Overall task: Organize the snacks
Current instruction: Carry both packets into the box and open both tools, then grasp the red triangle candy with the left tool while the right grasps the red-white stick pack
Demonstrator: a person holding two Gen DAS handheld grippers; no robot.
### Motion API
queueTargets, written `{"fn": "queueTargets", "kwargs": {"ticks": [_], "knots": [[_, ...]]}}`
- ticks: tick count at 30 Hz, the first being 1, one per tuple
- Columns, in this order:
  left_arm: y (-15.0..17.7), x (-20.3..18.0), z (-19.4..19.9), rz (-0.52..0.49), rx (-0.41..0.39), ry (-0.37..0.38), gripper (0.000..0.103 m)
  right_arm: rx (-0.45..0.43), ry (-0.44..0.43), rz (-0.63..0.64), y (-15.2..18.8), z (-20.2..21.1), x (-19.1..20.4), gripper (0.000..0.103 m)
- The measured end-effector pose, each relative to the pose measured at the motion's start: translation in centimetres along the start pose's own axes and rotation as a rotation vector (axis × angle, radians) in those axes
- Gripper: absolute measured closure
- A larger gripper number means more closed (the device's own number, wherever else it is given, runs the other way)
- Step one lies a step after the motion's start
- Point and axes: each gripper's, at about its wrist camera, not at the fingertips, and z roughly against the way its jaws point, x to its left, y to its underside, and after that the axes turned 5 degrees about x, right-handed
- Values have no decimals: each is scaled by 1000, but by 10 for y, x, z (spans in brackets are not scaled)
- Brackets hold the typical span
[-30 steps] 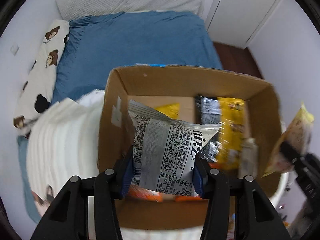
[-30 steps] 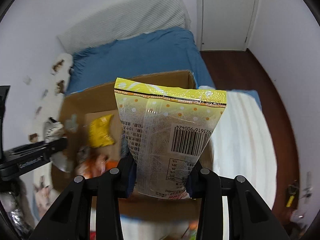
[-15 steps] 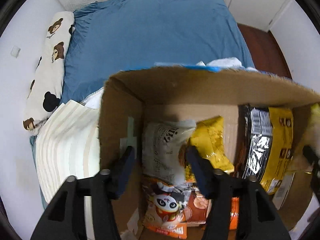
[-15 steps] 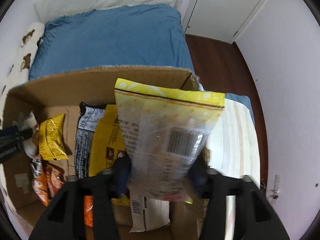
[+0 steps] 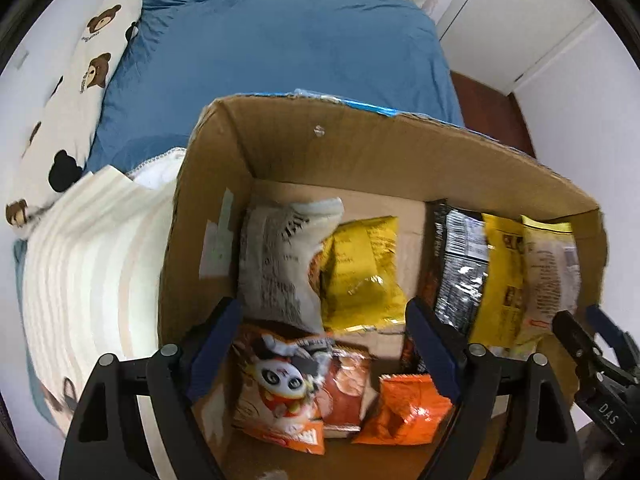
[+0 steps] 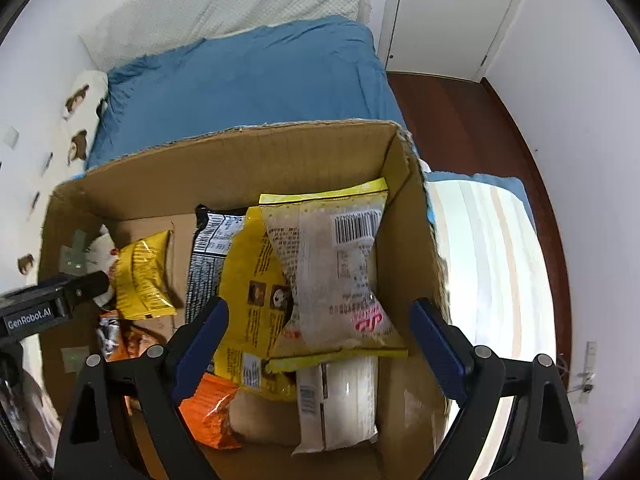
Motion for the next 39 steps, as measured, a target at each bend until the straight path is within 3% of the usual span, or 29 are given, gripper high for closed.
{"fn": "queueTargets", "kwargs": {"ticks": [5,16,32,39], "knots": [[28,-2,13,11,-44,24,18,-17,-30,17,24,8,5,9],[93,-22,59,-82,-215,-44,18,-75,-44,51,80,31,22,9],[195,-24,144,-138,-451,-39,18,-278,-79,57,168,133,23,9],[233,-28,166,-159,-502,-30,18,-343,-99,64,199,171,20,9]]}}
